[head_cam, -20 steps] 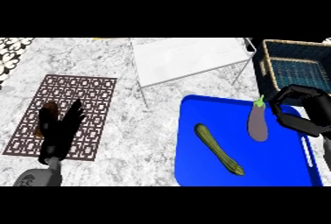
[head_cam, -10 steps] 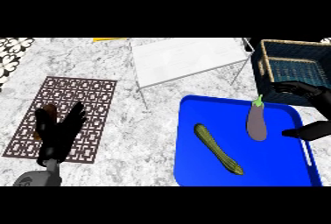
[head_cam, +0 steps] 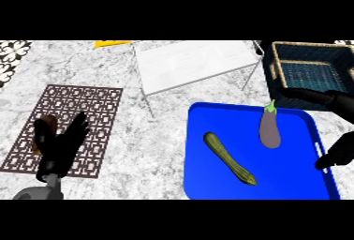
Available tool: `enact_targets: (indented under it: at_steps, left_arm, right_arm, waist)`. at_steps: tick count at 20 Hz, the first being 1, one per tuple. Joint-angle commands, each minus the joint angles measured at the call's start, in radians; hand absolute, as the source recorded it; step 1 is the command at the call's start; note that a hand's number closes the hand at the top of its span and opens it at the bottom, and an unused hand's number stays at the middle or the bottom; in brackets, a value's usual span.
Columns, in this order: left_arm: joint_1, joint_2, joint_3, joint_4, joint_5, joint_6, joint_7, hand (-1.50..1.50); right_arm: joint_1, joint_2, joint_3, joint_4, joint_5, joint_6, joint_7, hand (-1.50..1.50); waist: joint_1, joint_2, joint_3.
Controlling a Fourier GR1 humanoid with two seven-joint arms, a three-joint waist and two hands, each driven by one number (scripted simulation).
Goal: Pick the squash from the tray and place it in the tiered shelf
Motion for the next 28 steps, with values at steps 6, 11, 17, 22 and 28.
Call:
enact_targets:
  at_steps: [6,11,17,22,28]
  left_arm:
    - [-0.009,-0.024,0.006,0.027,-0.018,0.012,0.001,0.00]
    - [0.008,-0.027,0.006,-0.017,-0.010,-0.009,0.016,0.00]
    - [-0.046,-0.041,0.008,0.046,-0.052,0.007,-0.004,0.00]
    - [-0.023,-0.049,0.021,0.045,-0.042,-0.013,0.002,0.00]
    - [-0.006,-0.047,0.045,0.026,-0.049,-0.030,-0.005,0.00]
  right_arm:
    - [0.025,0.134,0.063,-0.372,0.041,-0.168,0.528,-1.50]
    - [-0.007,0.215,0.144,-0.362,0.201,-0.199,0.647,-1.50]
    - [0.019,0.320,0.260,-0.441,0.322,-0.197,0.800,-1.50]
    - [0.108,0.336,0.295,-0.485,0.432,-0.180,0.814,-1.50]
    - [0.162,0.385,0.267,-0.482,0.559,-0.186,0.822,-1.50]
  waist:
    - [-0.001,0.002,-0.001]
    - [0.011,0.006,0.000]
    - [0.006,0.006,0.000]
    - [0.003,0.005,0.000]
    - [0.007,0.006,0.000]
